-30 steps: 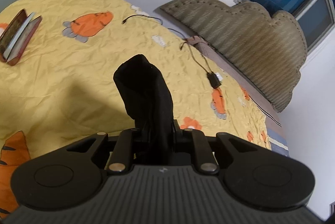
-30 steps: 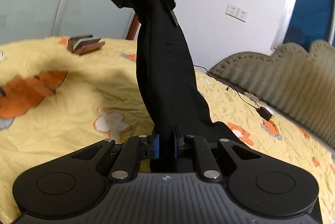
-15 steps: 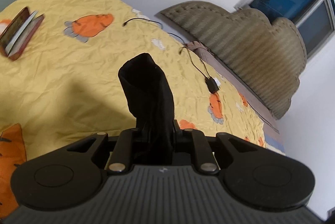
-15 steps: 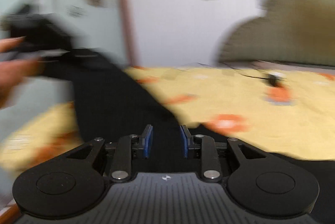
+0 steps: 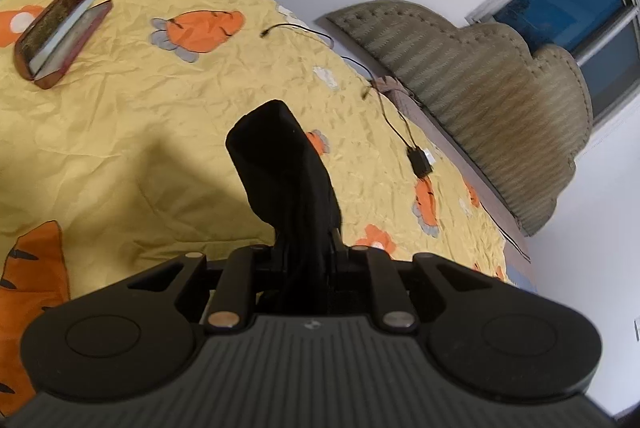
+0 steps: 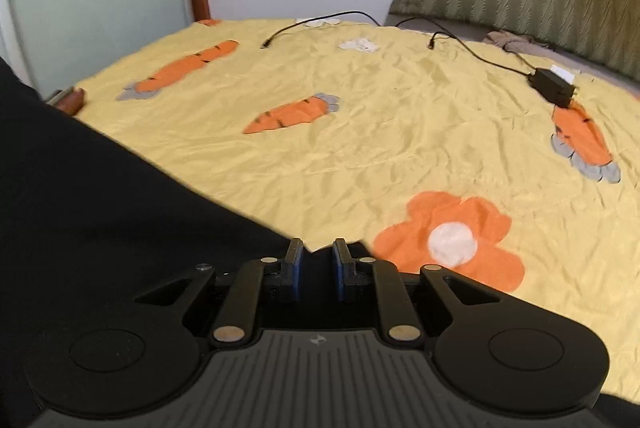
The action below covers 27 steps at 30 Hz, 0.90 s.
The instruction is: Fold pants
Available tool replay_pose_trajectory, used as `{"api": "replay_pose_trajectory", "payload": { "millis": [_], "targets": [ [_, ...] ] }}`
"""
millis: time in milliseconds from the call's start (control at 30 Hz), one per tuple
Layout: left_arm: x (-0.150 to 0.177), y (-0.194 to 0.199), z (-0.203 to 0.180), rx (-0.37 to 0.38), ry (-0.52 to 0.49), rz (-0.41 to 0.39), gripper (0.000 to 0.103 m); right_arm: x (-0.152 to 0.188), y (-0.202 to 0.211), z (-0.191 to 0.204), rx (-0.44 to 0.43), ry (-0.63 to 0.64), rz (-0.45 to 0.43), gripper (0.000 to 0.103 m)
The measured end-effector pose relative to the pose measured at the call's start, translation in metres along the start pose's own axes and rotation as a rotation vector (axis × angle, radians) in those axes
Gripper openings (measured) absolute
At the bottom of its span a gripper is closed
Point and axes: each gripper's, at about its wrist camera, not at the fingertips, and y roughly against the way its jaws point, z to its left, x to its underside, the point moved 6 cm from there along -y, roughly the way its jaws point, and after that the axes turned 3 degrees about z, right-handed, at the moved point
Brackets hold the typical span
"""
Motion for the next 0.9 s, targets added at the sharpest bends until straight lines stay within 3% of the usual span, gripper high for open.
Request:
{"api": "replay_pose_trajectory", "payload": {
  "millis": [200,367,433,500,600,900],
  "targets": [
    [0.008,0.006,-0.039,0.028,-0.082,-0.006,0.015,0.025,0.079,-0.022,-0.028,-0.119,-0.15,0.016],
    [0.022,0.005,-0.079,0.043,-0.148,0.006,0.015,0.083,0.134,0.003,-0.08,0.003,-0.156,0.016],
    [0.03,0.002,-0.095,0.05,-0.174,0.014,0.015,0.098,0.147,0.006,-0.049,0.01,-0.182,0.016],
    [0.039,-0.001,-0.111,0.056,-0.2,0.025,0.015,0.103,0.15,-0.003,-0.022,-0.036,-0.193,0.016],
    [0.055,-0.009,-0.135,0.06,-0.238,0.047,0.015,0.1,0.15,-0.02,-0.05,-0.128,-0.189,0.016],
    [0.122,-0.058,-0.196,0.088,-0.35,0.172,0.015,0.088,0.183,-0.04,-0.12,-0.159,-0.344,0.016]
  ]
}}
